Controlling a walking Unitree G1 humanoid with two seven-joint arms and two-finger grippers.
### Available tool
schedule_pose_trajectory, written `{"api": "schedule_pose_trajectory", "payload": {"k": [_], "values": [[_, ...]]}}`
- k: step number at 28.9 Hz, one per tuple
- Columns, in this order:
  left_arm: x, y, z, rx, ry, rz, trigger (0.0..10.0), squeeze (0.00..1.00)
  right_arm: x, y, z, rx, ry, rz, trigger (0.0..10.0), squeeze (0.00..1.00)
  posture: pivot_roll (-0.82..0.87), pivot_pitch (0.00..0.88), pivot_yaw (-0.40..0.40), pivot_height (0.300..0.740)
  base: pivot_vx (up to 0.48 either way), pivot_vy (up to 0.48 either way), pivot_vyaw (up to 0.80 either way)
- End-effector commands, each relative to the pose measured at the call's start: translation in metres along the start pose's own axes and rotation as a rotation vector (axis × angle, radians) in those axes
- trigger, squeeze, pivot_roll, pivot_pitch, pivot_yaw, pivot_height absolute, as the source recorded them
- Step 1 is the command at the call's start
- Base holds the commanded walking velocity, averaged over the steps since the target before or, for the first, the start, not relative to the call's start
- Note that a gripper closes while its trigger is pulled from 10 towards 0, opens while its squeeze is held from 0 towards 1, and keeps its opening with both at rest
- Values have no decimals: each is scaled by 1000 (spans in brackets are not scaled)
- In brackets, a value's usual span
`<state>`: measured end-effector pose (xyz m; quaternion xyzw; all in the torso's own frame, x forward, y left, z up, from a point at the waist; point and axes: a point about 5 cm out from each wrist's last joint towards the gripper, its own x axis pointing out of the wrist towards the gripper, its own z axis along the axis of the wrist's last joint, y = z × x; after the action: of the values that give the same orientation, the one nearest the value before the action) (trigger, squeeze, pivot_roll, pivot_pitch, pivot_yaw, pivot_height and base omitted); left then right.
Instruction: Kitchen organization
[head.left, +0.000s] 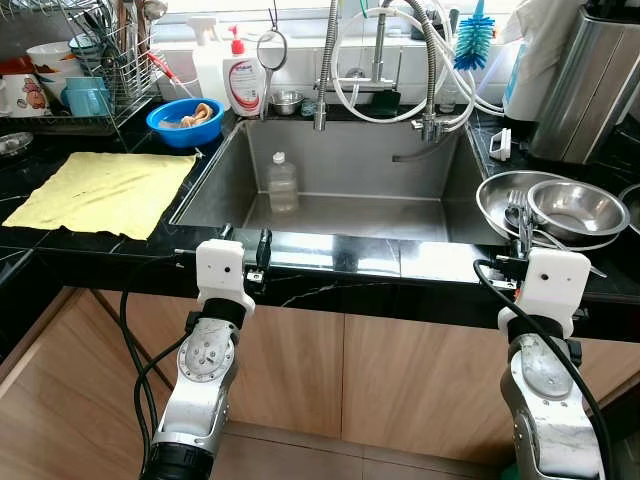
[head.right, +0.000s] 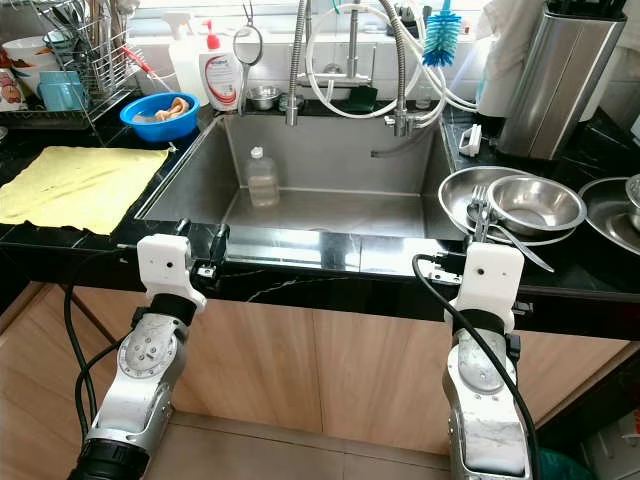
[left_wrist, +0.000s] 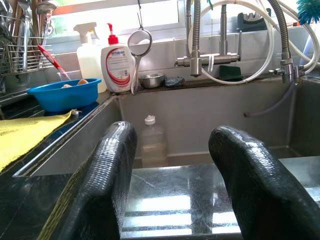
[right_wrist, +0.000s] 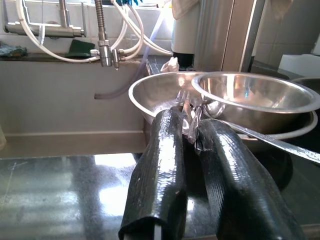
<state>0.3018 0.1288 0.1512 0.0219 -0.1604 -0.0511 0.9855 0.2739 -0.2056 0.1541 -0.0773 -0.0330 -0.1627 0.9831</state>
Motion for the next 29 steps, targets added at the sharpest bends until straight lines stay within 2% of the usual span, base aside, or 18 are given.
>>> {"api": "schedule_pose_trajectory", "payload": {"k": [1,7,9,13,26,29], "values": [[0,0,-2,19,5,-7,10000,0,2,3,9,12,-40,12,0,0,-149,0,50,740,0,0,0],[0,1,-1,17,3,-5,10000,0,2,8,14,20,-72,38,0,0,-149,0,50,740,0,0,0],[0,1,-2,21,6,-2,10000,0,3,11,25,14,-137,63,0,0,-156,0,49,740,0,0,0],[-1,0,-3,16,7,-4,10000,0,3,14,31,7,-165,73,0,0,-156,0,47,740,0,0,0],[-1,-2,-3,9,5,-4,10000,0,7,9,38,6,-194,39,0,0,-156,0,43,740,0,0,0],[0,-1,-2,10,4,-4,10000,0,8,9,45,18,-227,32,0,0,-155,0,44,740,0,0,0]]}}
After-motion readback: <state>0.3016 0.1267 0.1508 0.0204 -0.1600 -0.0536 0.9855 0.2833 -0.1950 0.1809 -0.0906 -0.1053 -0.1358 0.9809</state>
